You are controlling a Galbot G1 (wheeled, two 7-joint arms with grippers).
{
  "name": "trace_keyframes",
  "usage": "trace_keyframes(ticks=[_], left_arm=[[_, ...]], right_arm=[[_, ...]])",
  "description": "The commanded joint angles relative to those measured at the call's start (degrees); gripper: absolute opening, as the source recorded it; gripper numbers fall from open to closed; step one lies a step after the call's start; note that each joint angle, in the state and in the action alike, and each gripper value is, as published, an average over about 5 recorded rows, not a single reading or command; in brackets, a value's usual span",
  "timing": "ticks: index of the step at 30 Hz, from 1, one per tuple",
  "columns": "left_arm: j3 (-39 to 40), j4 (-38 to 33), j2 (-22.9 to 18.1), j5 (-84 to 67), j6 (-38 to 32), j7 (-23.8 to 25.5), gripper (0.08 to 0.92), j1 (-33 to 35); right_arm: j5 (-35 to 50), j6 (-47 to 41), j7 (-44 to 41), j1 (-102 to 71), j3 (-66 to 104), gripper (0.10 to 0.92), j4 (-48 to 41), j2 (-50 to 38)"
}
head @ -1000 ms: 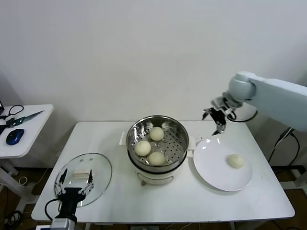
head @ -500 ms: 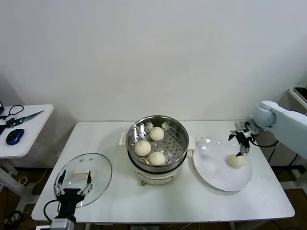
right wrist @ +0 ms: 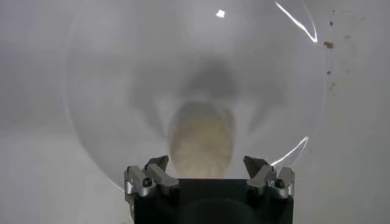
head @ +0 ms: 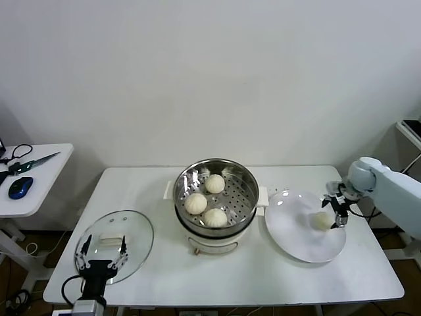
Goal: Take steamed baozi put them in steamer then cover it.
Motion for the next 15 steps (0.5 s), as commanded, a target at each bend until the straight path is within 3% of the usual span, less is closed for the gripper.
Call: trace_keyframes(ticks=[1,15], left_arm=[[-0.1,0.1,-0.1,0.2,0.0,0.0,0.823,0.1],[-0.1,0.0,-0.1,0.2,0.0,0.0,0.823,0.2]], right_arm=[[-2.3,0.5,-0.2,-3.5,3.4,0.823,-4.2,3.6],[-2.0,0.7,-0.8,-2.4,1.9,0.800,-4.2,3.7]])
